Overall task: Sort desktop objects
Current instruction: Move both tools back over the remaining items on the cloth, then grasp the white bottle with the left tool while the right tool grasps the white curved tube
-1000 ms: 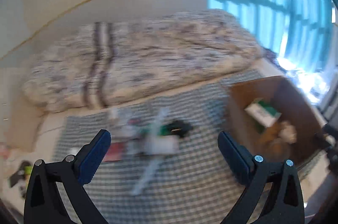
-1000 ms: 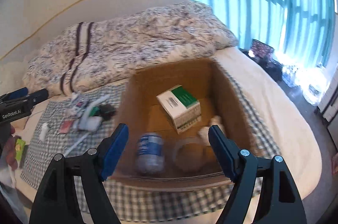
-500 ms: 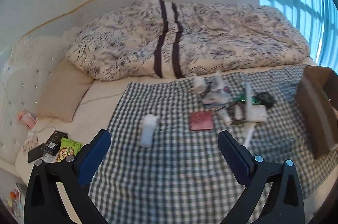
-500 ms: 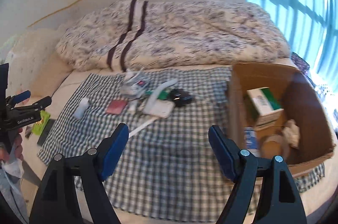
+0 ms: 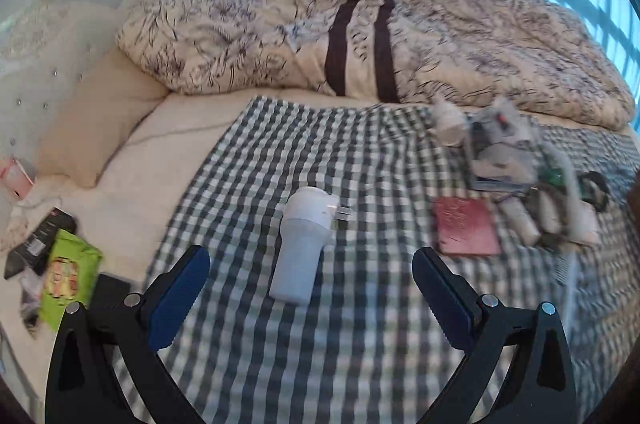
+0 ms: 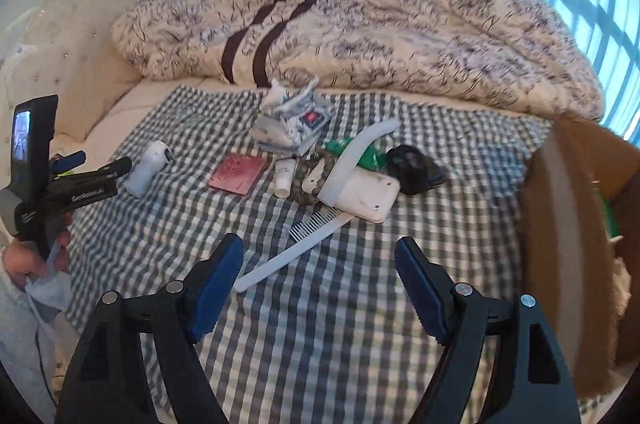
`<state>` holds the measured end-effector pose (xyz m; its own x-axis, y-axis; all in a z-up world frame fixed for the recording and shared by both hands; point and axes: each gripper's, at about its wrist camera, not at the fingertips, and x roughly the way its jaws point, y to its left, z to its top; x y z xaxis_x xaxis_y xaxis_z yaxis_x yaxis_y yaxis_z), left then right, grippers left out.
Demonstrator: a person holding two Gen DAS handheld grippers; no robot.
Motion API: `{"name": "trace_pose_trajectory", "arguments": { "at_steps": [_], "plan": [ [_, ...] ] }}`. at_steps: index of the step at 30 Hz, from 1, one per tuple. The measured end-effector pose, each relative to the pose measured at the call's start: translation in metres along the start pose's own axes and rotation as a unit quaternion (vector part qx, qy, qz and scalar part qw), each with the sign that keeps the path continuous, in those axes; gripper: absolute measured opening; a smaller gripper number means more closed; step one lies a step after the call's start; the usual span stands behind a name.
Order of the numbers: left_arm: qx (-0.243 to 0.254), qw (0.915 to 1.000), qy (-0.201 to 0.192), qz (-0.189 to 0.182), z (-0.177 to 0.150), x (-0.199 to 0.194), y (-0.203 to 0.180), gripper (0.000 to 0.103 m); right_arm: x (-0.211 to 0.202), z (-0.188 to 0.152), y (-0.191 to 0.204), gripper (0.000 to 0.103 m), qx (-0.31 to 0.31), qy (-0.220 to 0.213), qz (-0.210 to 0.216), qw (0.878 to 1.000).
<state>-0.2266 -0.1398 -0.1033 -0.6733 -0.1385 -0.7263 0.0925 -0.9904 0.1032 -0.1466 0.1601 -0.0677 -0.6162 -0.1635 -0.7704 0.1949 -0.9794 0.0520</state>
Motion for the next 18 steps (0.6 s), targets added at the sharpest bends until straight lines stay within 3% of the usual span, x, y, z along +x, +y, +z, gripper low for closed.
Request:
{"name": "trace_pose_trajectory", "arguments": {
  "at_steps": [7, 10, 13, 14, 16, 18],
  "plan": [
    [-0.025, 0.9992, 0.031, 0.000, -0.008, 0.073, 0.007, 0.103, 0.053, 0.000, -0.009, 0.078, 0.003, 0.030, 0.000, 1.000],
    [-0.037, 0.9979, 0.054, -0.006, -0.013, 0.089, 0.012, 0.103, 0.068, 0.000, -0.012, 0.078, -0.002, 0.039, -0.008, 0.999],
    [-0.041, 0.9978, 0.050, -0.013, -0.015, 0.091, 0.014, 0.102, 0.079, 0.001, -0.014, 0.078, -0.001, 0.045, -0.012, 0.999],
    [-0.039, 0.9980, 0.049, -0.013, -0.014, 0.091, 0.014, 0.096, 0.081, 0.000, -0.015, 0.078, 0.001, 0.046, -0.012, 0.999],
    [-0.031, 0.9982, 0.050, -0.015, -0.014, 0.091, 0.013, 0.073, 0.084, 0.000, -0.016, 0.078, 0.006, 0.047, -0.011, 0.999],
    [-0.023, 0.9982, 0.046, -0.029, -0.013, 0.089, 0.012, 0.040, 0.086, 0.000, -0.016, 0.078, 0.005, 0.047, -0.015, 0.999]
  ]
}}
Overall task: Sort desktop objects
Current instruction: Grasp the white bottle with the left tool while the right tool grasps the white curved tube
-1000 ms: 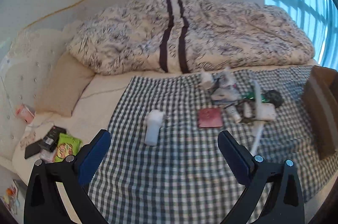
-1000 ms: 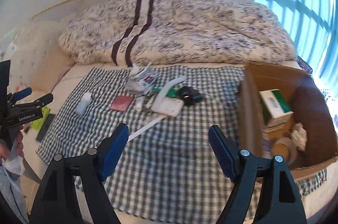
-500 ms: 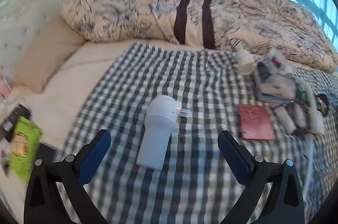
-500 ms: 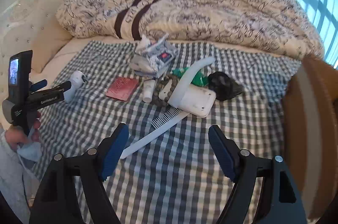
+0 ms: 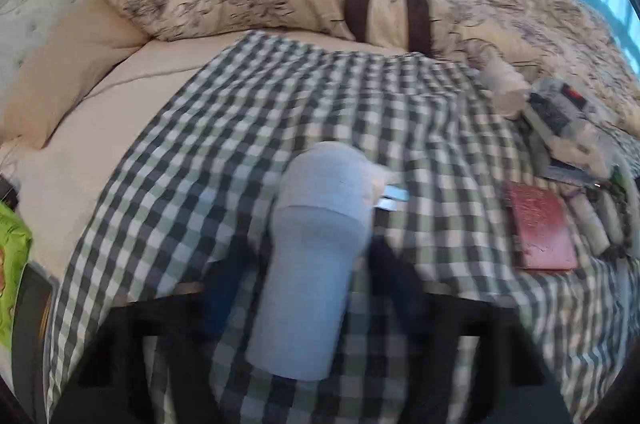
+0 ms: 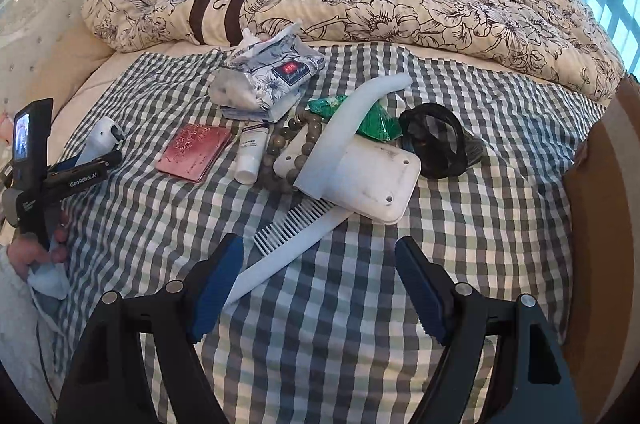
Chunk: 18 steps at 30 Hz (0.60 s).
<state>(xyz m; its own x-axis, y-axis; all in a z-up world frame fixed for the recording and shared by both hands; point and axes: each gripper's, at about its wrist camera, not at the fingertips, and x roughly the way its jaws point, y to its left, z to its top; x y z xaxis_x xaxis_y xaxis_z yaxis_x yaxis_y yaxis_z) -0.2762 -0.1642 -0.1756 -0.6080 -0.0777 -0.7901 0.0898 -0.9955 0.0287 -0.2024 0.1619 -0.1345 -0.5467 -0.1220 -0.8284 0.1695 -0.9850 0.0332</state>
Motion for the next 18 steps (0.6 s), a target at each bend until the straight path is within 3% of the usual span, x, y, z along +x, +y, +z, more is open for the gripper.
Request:
{"name": "trace_pose_trajectory", "arguments": {
  "at_steps": [6, 9, 15, 18],
  "plan": [
    [0.009, 0.9996, -0.026, -0.001, -0.004, -0.028, -0.008, 0.039, 0.003, 0.008, -0.006, 0.078, 0.008, -0.003, -0.003, 1.000],
    [0.008, 0.9989, -0.039, -0.026, -0.009, -0.048, -0.012, 0.040, 0.011, 0.018, -0.011, 0.078, 0.013, 0.000, -0.002, 1.000],
    [0.009, 0.9988, -0.038, -0.029, -0.016, -0.055, -0.022, 0.040, 0.033, 0.046, -0.012, 0.077, 0.024, 0.004, -0.003, 1.000],
    [0.015, 0.9991, -0.032, -0.022, -0.020, -0.048, -0.026, 0.040, 0.050, 0.058, -0.010, 0.059, 0.028, 0.011, -0.010, 1.000]
  ]
}}
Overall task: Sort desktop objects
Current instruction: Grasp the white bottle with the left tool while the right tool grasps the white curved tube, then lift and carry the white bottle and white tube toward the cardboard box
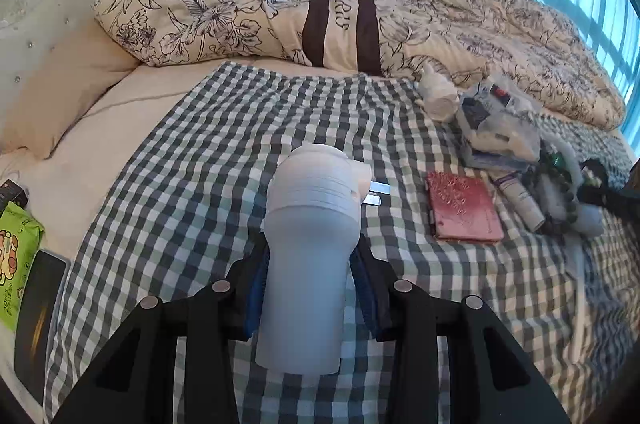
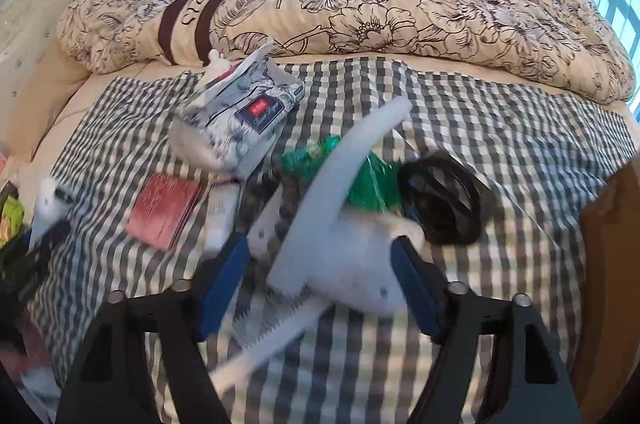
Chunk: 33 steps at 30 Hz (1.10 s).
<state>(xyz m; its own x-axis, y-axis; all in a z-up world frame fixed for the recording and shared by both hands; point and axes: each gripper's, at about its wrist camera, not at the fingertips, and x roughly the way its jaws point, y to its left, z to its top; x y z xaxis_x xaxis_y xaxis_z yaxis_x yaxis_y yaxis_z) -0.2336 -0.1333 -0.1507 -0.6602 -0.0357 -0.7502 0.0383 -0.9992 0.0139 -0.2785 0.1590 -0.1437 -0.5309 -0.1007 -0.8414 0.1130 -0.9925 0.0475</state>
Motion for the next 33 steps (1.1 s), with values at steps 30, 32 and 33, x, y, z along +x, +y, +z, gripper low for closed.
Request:
{"name": "trace_pose_trajectory", "arguments": {
  "at_steps": [30, 32, 33],
  "plan": [
    [0.015, 0.9995, -0.030, 0.002, 0.006, -0.097, -0.024, 0.040, -0.125, -0.018, 0.014, 0.014, -0.026, -0.063, 0.035, 0.997],
    [0.017, 0.9990, -0.041, -0.001, 0.009, -0.120, -0.027, 0.040, -0.147, -0.021, 0.016, 0.014, -0.032, -0.075, 0.033, 0.996],
    [0.019, 0.9987, -0.047, -0.002, 0.010, -0.132, -0.029, 0.040, -0.159, -0.022, 0.016, 0.014, -0.035, -0.081, 0.034, 0.995]
  ]
}}
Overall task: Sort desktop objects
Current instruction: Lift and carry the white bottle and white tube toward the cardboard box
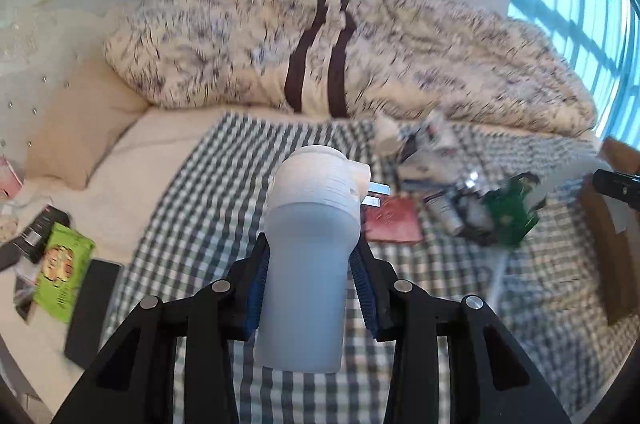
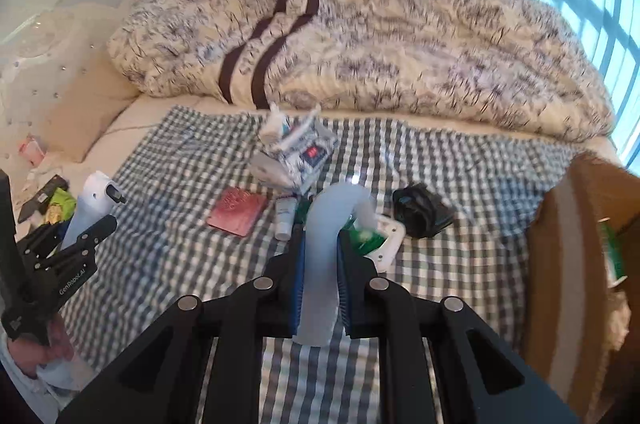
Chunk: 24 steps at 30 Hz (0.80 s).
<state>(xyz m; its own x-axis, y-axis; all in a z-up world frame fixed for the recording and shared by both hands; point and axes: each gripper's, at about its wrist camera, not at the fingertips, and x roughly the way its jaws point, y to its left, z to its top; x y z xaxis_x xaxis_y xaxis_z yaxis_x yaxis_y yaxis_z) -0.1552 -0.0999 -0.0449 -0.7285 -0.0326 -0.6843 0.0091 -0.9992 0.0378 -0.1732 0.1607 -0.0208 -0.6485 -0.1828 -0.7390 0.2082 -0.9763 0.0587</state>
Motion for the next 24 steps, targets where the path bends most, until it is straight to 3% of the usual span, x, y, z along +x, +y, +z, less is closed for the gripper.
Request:
{"name": "trace_pose_trajectory", "arguments": {
  "at_steps": [13, 24],
  "plan": [
    [0.030, 0.9979, -0.051, -0.026, 0.016, -0.120, -0.040, 0.040, -0.139, -0.008, 0.004, 0.014, -0.015, -0.068, -0.003, 0.998],
    [0.060, 0.9956, -0.051, -0.050, 0.011, -0.155, -0.101, 0.040, -0.162, -0.041, -0.014, 0.014, -0.003, -0.060, 0.010, 0.998]
  ]
}}
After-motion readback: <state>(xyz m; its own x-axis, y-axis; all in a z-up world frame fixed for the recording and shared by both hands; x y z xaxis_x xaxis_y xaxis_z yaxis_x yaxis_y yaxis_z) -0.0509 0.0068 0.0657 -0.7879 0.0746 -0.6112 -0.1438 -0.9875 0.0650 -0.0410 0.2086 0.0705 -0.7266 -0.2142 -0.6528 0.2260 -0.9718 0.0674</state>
